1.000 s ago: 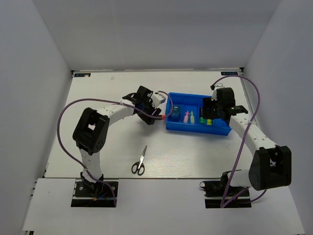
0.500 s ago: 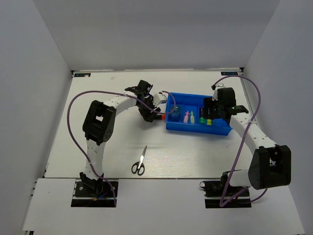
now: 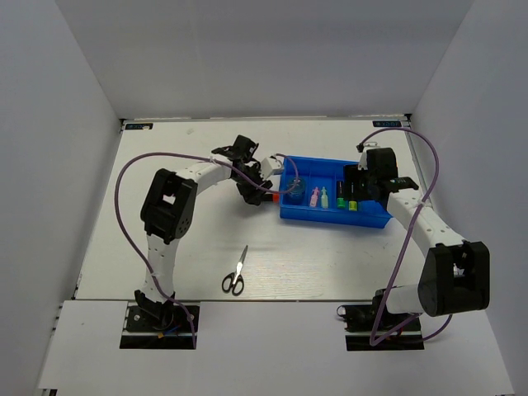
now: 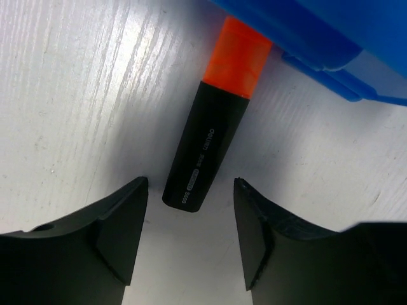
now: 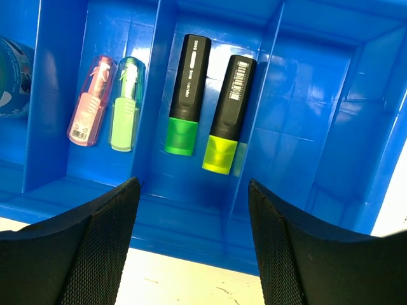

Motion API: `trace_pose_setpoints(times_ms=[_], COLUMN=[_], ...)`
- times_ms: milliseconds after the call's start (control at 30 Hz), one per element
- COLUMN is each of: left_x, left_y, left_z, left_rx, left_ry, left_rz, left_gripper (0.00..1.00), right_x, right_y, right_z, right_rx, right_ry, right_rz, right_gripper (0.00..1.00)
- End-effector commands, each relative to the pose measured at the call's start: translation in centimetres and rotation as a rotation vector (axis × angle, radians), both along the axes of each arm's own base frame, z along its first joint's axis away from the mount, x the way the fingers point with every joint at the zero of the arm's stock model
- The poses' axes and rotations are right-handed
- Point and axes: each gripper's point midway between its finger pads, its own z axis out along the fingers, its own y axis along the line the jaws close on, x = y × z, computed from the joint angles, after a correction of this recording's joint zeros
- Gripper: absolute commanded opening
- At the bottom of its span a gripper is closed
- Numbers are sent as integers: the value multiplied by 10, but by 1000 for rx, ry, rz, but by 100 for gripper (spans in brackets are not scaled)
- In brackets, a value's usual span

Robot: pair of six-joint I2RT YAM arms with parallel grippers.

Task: Sort the stationery into containers
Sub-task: Grab a piece of stationery with the left arm

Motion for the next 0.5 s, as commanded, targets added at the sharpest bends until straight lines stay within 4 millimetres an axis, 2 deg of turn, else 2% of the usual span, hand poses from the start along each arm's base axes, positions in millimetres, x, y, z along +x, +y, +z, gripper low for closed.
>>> trace_pose_setpoints(times_ms=[0,100,233,333,467], left_x=[-5,-11,-17,-29,-41], left_y=[-9,-4,15,28,47], left_z=[-6,-14,-28,-37,-35], left_rx=[-8,35,149,200,253], left_ry=[5,-5,-54,-37,-32], left_rz=[-29,-26,-3,19,63], left_gripper=[63,49,40,32,23], right_x=[2,2,0,-1,-2], right_y=[1,1,2,1,1], right_z=[5,8,11,16,18], right_rx=[28,37,49,56,68], right_ry=[-9,-17,-21,-35,-42], right_rz=[-13,-13,-10,-11,-14], right_gripper=[72,72,72,72,72])
